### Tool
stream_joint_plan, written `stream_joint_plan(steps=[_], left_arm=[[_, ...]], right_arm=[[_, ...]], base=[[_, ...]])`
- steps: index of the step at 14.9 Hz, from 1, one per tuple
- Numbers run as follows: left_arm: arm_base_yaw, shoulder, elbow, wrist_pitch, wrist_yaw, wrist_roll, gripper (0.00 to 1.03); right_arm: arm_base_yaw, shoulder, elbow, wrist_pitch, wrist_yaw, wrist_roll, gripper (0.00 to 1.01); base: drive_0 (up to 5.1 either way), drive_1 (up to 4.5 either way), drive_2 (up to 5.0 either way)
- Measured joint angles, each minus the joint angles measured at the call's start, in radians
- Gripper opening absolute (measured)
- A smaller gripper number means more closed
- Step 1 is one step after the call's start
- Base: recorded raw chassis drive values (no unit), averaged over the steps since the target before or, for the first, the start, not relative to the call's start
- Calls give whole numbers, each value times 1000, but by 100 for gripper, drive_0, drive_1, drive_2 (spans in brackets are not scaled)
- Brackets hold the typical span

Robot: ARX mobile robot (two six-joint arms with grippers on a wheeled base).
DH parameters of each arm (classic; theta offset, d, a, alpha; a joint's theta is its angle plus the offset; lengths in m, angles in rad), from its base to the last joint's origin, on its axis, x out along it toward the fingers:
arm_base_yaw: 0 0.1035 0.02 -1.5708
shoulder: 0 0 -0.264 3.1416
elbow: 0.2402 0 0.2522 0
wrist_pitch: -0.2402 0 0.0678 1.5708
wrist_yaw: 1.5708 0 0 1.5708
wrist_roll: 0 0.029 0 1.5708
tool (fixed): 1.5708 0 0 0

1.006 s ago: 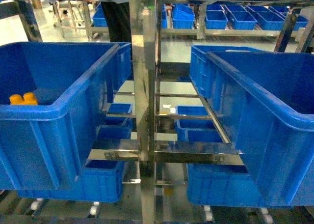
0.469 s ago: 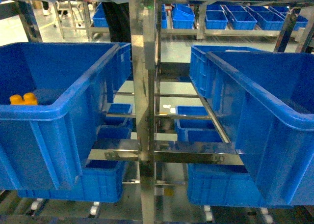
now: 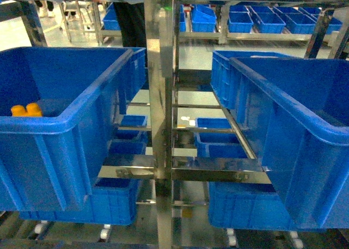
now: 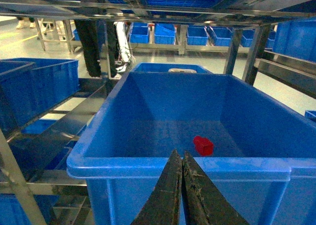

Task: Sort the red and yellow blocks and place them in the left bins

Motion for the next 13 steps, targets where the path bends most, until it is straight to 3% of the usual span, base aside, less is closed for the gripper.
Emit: stream_joint_plan(steps=[6,7,13], left_arm=[[6,-195,-97,-104,-8,0,2],[6,-227,-105,-124,-8,0,2],[6,-374,-140,-210,-8,0,2]], right_arm=[[0,-210,-71,-137,1,0,2],[0,-218,-97,-98,1,0,2],[0,-380,-97,-264,1,1,2]], base=[[0,0,0],[0,0,0],[0,0,0]])
